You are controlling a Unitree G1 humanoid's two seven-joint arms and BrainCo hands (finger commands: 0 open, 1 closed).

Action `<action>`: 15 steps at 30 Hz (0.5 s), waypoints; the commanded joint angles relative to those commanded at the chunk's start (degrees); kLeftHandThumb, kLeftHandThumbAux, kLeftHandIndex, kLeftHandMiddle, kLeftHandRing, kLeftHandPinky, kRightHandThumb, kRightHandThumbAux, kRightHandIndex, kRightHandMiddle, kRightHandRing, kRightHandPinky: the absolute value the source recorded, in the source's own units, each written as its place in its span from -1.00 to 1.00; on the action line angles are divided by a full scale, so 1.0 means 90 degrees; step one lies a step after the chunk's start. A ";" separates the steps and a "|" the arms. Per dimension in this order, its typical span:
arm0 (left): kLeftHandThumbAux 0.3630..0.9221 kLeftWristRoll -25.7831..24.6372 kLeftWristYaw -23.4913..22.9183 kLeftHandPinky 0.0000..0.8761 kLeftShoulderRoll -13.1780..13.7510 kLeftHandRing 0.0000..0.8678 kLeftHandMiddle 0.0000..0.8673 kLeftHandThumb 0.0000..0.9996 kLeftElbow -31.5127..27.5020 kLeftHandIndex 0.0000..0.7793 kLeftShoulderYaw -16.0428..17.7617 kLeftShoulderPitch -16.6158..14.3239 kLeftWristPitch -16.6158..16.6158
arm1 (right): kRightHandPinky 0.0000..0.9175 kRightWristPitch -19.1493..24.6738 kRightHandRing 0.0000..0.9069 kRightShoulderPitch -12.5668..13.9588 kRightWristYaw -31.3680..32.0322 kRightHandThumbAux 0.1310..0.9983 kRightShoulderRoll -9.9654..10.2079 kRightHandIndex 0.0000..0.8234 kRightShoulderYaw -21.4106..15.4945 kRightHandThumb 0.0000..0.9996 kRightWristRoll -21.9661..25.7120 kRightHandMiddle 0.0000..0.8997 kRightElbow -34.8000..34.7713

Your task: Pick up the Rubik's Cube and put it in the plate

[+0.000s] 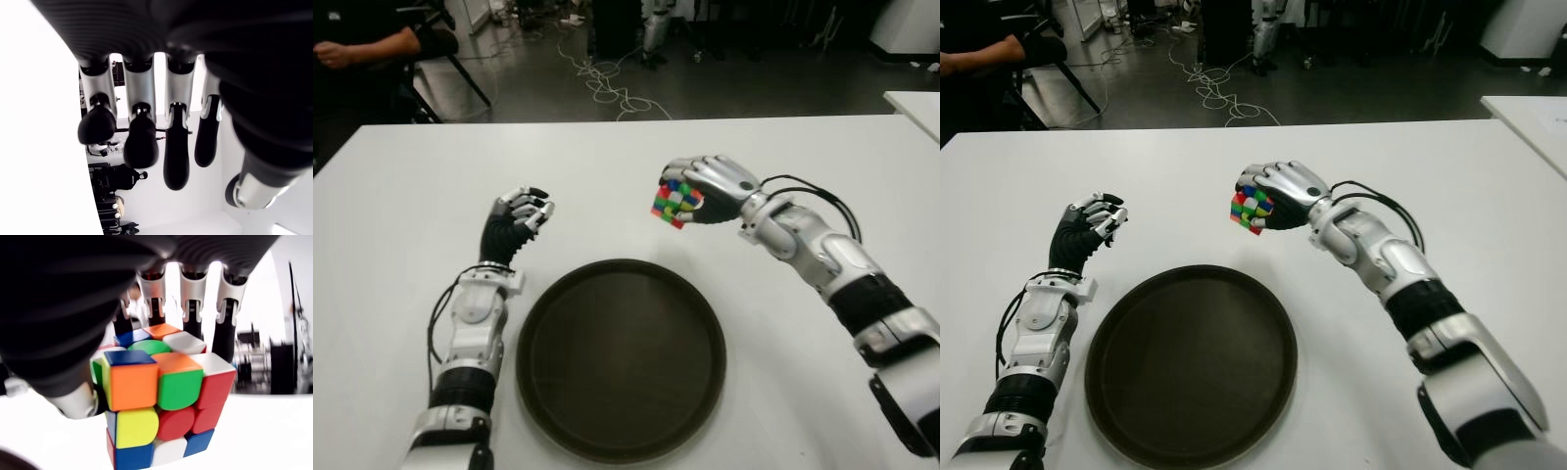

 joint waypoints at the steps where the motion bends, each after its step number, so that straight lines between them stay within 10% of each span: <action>1: 0.06 -0.0002 0.0000 0.77 -0.0004 0.71 0.33 0.69 0.0010 0.07 -0.0001 -0.0010 0.0001 | 0.10 -0.0026 0.12 0.0030 -0.0064 0.27 -0.0009 0.02 -0.0038 0.67 0.0014 0.05 -0.0044; 15: 0.06 0.0036 0.0078 0.75 -0.0058 0.70 0.32 0.69 0.0008 0.07 -0.0016 -0.0026 -0.0009 | 0.28 -0.0091 0.19 0.0976 -0.0096 0.27 -0.0011 0.01 -0.0569 0.67 0.0354 0.05 -0.1461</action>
